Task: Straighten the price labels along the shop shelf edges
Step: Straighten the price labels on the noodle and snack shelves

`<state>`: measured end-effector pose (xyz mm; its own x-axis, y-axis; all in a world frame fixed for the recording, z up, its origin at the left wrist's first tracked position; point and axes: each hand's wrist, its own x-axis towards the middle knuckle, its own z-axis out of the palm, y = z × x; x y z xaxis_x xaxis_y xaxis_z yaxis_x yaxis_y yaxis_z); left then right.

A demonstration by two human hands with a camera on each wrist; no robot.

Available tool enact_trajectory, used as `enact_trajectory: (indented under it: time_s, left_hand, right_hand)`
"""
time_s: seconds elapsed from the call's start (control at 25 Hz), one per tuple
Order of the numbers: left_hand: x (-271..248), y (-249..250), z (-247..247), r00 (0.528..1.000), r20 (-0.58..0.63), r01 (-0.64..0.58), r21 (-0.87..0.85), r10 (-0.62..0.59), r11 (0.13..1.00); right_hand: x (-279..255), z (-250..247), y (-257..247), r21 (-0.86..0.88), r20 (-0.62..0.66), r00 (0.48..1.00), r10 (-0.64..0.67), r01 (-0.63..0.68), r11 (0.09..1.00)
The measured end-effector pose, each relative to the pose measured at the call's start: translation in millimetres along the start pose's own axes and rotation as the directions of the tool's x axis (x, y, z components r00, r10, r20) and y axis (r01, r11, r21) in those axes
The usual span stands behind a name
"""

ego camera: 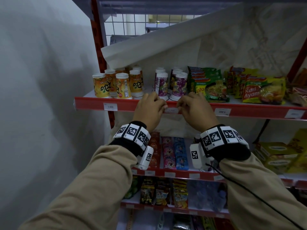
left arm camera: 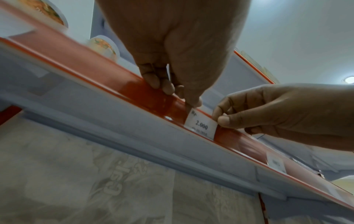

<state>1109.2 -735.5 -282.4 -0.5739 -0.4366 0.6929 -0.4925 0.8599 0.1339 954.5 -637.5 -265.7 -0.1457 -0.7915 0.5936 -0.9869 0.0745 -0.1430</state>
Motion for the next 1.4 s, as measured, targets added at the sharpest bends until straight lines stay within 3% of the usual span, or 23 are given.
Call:
enact_trajectory:
  time_s: [0.32, 0.56, 0.72, 0.96, 1.2, 1.4]
  left_hand:
    - [1.0, -1.7, -4.5, 0.997, -0.02, -0.074, 0.062, 0.075, 0.995]
    - [1.0, 9.2, -5.2, 0.995, -0.06, -0.063, 0.182, 0.075, 0.981]
    - [5.7, 40.4, 6.6, 0.991, -0.003, -0.129, 0.163, 0.131, 0.978]
    - [17.0, 106.0, 37.2, 0.963, 0.099, -0.261, 0.102, 0.252, 0.96]
    - [23.2, 126.1, 48.6, 0.984, -0.045, -0.167, 0.087, 0.171, 0.982]
    - [29.3, 136.4, 55.5, 0.993, -0.086, -0.076, 0.035, 0.079, 0.996]
  right_hand:
    - [-14.8, -2.4, 14.8, -0.008, -0.162, 0.986, -0.027, 0.026, 1.0]
    - [-39.1, -25.1, 46.8, -0.142, -0.221, 0.974, 0.057, -0.09, 0.986]
    - [-52.7, -36.5, 70.7, -0.125, -0.258, 0.952, 0.162, -0.199, 0.972]
    - [-52.7, -40.5, 91.1, -0.099, -0.186, 0.978, 0.091, -0.11, 0.989]
    - [-50.8, -41.7, 97.6, -0.09, -0.169, 0.986, -0.002, -0.014, 0.996]
    - [-51.6, -35.4, 99.2, -0.136, -0.138, 0.99, -0.004, -0.015, 0.991]
